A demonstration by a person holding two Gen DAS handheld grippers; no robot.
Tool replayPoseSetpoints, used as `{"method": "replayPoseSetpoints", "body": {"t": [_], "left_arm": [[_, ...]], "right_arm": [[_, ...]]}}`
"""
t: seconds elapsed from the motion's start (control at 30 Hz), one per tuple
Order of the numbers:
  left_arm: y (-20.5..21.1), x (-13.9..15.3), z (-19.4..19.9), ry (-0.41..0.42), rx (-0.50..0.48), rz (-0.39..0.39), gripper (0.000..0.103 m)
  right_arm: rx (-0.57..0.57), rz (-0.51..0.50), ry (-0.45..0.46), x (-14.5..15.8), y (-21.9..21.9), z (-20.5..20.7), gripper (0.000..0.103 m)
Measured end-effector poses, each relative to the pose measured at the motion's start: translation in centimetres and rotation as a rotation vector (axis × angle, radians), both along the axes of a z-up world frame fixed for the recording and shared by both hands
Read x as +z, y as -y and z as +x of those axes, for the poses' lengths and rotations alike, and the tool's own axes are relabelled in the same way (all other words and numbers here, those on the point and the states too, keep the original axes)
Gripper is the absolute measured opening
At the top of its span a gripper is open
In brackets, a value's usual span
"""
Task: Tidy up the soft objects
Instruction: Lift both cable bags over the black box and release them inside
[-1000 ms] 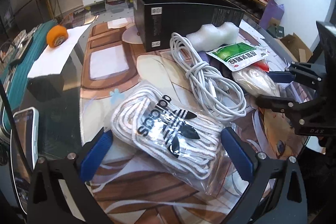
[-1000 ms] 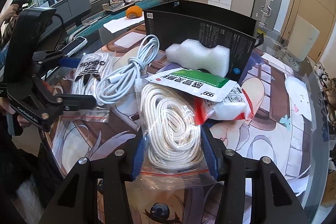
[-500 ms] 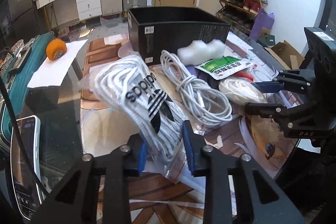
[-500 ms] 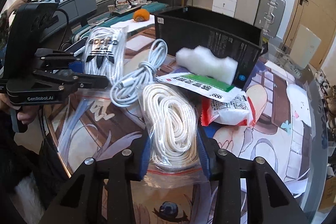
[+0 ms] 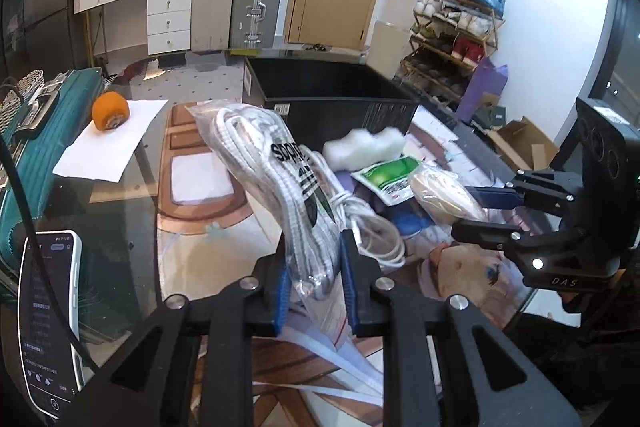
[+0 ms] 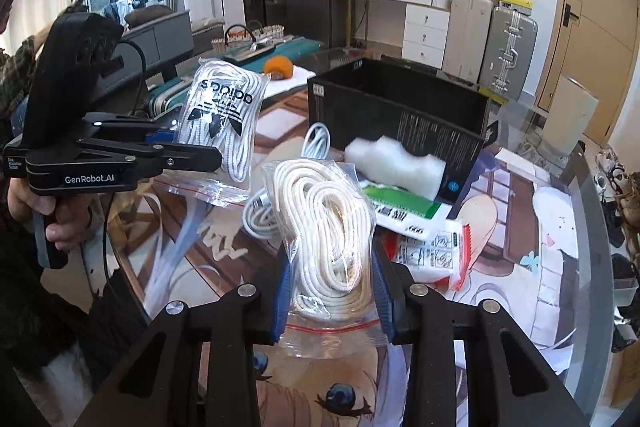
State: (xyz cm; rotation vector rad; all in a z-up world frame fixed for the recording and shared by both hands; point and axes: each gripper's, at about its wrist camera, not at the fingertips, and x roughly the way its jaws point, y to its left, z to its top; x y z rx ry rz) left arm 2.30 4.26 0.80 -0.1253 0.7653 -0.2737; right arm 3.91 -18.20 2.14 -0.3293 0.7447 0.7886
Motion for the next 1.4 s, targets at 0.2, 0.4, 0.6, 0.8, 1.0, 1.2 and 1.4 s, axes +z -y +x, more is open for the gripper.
{"method": "replayPoseSetpoints", "body": {"t": [0.2, 0.4, 0.6, 0.8, 1.0, 1.2, 1.4], "left_arm": [[0.0, 1.0, 0.1, 0.032, -0.003, -0.007, 0.019], [0.6, 2.3, 1.5, 0.06, -0.009, 0.006, 0.019], [1.4, 4.1, 3.7, 0.103, -0.032, 0.003, 0.019], [1.5, 4.9, 6.4, 0.114, -0.028, -0.003, 0.019], [1.4, 5.0, 9.1, 0.103, -0.03, -0.006, 0.017], [1.7, 4.6, 11.1, 0.1, -0.033, 0.003, 0.015], [1.8, 4.4, 11.8, 0.102, -0.032, 0.01, 0.014]], "right_arm": [[-0.027, 0.016, 0.038, 1.5, 0.2, 0.2, 0.035], [-0.064, 0.017, 0.07, 2.9, 0.5, 1.5, 0.035], [-0.081, 0.004, 0.11, 4.8, 0.6, 3.7, 0.035], [-0.088, 0.01, 0.128, 6.4, 0.7, 6.2, 0.035], [-0.091, 0.002, 0.143, 6.8, 0.2, 8.4, 0.035], [-0.09, 0.012, 0.138, 6.4, -0.8, 10.6, 0.035], [-0.088, 0.002, 0.14, 6.2, -1.1, 11.8, 0.035]]}}
